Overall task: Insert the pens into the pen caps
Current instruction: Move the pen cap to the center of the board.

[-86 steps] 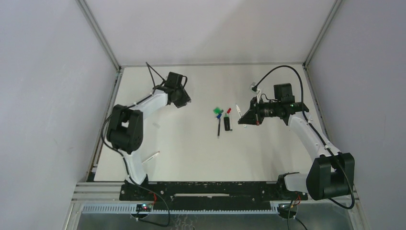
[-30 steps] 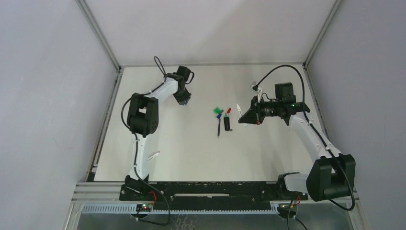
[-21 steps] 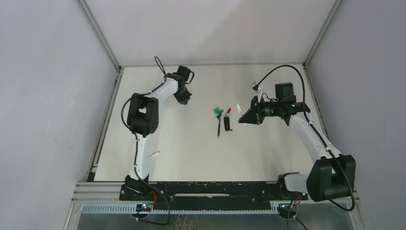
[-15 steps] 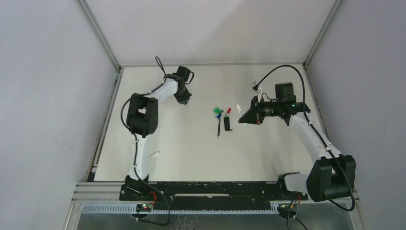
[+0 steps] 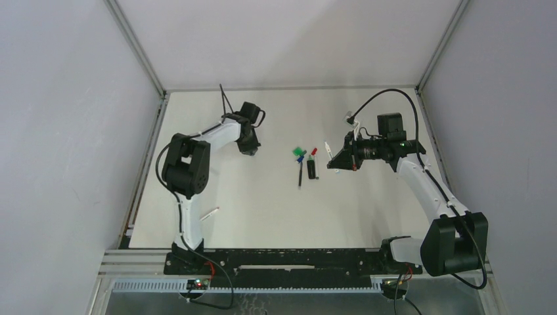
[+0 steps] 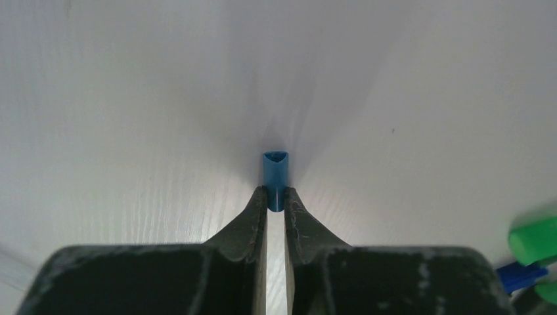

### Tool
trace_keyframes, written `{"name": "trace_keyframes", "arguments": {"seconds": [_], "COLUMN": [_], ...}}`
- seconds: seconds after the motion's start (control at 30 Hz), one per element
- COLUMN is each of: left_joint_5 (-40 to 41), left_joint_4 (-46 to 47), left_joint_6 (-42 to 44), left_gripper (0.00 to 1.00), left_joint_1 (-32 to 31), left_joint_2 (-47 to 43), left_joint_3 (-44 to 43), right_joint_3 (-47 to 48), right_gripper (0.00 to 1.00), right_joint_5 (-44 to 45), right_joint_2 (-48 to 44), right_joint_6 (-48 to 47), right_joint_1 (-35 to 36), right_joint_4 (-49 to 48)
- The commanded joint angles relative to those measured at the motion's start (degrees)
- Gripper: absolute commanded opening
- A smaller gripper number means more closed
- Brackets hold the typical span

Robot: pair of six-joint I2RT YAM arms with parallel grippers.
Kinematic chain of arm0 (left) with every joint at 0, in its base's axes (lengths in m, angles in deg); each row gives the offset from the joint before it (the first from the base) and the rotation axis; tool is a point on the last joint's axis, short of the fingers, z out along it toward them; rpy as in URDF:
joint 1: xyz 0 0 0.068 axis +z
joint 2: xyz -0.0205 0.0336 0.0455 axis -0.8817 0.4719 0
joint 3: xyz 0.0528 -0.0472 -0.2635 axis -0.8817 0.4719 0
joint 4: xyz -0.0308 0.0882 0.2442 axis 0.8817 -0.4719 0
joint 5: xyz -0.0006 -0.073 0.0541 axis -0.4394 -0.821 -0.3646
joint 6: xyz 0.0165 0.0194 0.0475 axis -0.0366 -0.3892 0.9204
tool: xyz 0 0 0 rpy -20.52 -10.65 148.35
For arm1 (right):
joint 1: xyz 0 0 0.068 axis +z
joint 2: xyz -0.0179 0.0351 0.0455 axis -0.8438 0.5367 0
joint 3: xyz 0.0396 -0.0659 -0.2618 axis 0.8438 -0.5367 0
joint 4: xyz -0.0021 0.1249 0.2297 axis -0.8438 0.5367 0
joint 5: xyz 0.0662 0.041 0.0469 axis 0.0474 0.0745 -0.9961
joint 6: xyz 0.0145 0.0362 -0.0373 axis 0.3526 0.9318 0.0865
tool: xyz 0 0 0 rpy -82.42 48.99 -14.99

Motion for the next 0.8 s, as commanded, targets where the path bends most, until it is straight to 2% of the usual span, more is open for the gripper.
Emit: {"name": "trace_keyframes", "arguments": {"seconds": [0.0, 0.47, 0.77], "left_joint_5": [-2.48, -9.30, -7.65], "left_joint_4": [2.10, 7.98, 8.38], "left_joint_6": [6.81, 20.44, 26.99], "left_gripper": [0.06, 0.07, 0.13], "left_joint_1": [-1.73, -8.25, -16.53], "left_joint_2": [-5.95, -15.12, -18.36], "left_joint_3": [5.73, 20.21, 25.93], "right_joint_3": [1.92, 1.94, 1.93], "right_gripper": [0.04, 0.04, 0.04], "right_joint_5": [-0.80, -0.95, -0.90], "right_joint_2": [-1.59, -1.23, -1.05], "right_joint_6": [-1.09, -1.26, -1.43], "right_joint_1": [-0.12, 0.13, 0.27], "right_joint_4": [-0.40, -0.17, -0.11]}}
